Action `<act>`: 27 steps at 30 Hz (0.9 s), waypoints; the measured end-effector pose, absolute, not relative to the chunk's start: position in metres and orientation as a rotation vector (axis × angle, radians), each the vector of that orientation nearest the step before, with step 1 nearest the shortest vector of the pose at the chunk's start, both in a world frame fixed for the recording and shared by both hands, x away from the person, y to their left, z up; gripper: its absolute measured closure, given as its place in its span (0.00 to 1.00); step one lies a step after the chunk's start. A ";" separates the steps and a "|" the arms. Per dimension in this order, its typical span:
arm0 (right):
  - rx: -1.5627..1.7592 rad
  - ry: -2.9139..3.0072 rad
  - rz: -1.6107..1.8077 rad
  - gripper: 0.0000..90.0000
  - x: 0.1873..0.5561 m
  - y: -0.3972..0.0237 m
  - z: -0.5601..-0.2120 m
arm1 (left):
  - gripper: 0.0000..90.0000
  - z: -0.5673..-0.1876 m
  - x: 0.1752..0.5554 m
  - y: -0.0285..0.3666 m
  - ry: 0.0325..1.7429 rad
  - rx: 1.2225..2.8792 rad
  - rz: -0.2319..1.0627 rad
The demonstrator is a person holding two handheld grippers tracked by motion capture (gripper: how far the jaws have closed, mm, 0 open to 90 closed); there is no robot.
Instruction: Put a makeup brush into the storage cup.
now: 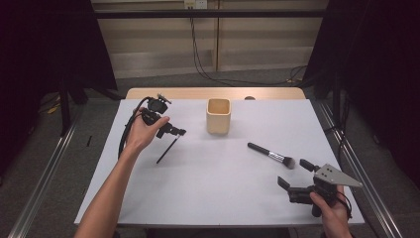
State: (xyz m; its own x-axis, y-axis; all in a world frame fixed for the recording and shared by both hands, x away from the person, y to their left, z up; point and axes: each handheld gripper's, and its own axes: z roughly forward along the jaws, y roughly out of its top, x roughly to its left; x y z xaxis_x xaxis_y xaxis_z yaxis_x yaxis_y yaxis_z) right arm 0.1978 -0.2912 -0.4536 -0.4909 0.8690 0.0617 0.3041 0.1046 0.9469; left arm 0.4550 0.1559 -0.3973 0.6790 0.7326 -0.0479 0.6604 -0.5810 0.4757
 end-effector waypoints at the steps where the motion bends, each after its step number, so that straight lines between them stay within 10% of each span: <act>1: 1.142 1.860 1.392 0.00 0.198 -0.291 -0.454 | 0.09 -0.398 0.456 0.155 1.084 2.437 0.210; 27: 1.144 1.872 1.389 0.00 0.198 -0.291 -0.454 | 0.06 -0.437 0.473 0.130 1.169 2.681 0.028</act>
State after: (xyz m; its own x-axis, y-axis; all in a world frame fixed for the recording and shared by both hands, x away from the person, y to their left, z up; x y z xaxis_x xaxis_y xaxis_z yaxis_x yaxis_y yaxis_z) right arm 0.1978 -0.2907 -0.4540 -0.4949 0.8666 0.0635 0.3119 0.1090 0.9438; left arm 0.4727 0.1303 -0.4369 0.6842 0.7260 -0.0687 0.7219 -0.6610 0.2047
